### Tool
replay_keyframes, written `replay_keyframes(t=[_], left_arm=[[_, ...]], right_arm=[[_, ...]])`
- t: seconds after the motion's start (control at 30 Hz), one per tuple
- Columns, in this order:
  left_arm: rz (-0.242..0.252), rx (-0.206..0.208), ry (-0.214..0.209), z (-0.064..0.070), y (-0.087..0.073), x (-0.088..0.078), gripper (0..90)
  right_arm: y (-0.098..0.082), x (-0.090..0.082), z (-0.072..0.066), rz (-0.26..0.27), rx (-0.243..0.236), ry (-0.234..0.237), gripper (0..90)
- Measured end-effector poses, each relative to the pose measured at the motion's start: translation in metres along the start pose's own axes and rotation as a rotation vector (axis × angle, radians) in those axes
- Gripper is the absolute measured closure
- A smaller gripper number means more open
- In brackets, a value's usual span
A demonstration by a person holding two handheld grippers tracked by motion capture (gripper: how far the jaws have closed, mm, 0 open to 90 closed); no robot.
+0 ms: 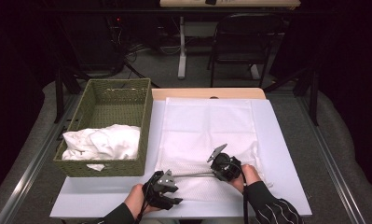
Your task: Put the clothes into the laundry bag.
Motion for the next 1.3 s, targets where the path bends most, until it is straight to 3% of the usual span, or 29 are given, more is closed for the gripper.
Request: replay_keyframes(t=[0.2, 0.5, 0.53, 0.63, 0.73, 0.77, 0.87, 0.97, 1.17, 1.3], left_arm=[[0.018, -0.016, 0.005, -0.003, 0.001, 0.001, 88.0], [-0.016, 0.017, -0.006, 0.0, -0.002, -0.003, 89.2], [-0.007, 0.013, -0.003, -0.001, -0.001, -0.003, 86.4], [0.013, -0.023, 0.004, -0.004, 0.004, -0.003, 63.8], [0.017, -0.031, -0.001, -0.003, 0.006, -0.001, 51.9], [0.011, -0.027, 0.002, -0.002, 0.006, 0.001, 48.1], [0.006, -0.02, 0.012, -0.003, 0.007, 0.005, 48.1], [0.015, -0.011, 0.019, -0.003, 0.01, 0.006, 55.6], [0.041, -0.043, 0.019, -0.007, 0.008, 0.005, 80.2], [0.038, -0.051, 0.023, -0.007, 0.008, 0.005, 88.1]], right_arm=[[0.004, -0.011, 0.007, 0.045, 0.006, -0.015, 87.8], [0.009, -0.018, 0.023, 0.067, 0.031, -0.088, 88.0], [0.009, -0.015, 0.021, 0.055, 0.031, -0.077, 87.8], [0.005, -0.005, 0.017, 0.012, 0.007, -0.07, 84.5], [0.001, 0.003, 0.014, -0.027, -0.002, -0.067, 72.9], [0.001, 0.004, 0.014, -0.028, -0.002, -0.062, 67.0], [0.003, 0.006, 0.015, -0.033, 0.0, -0.066, 60.3], [0.005, 0.008, 0.015, -0.03, 0.014, -0.05, 64.1], [0.005, 0.008, 0.011, -0.007, 0.025, 0.006, 86.4], [0.007, 0.002, 0.014, -0.002, 0.017, -0.02, 88.2]])
Point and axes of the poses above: each handheld gripper's, and its own axes: x roughly forward along the jaws, y roughly out of its top, z roughly to its right, the point moved 10 cm from there along x, roughly forward along the jaws, and after that the axes turned 10 degrees about -x, right-handed, at the moved point
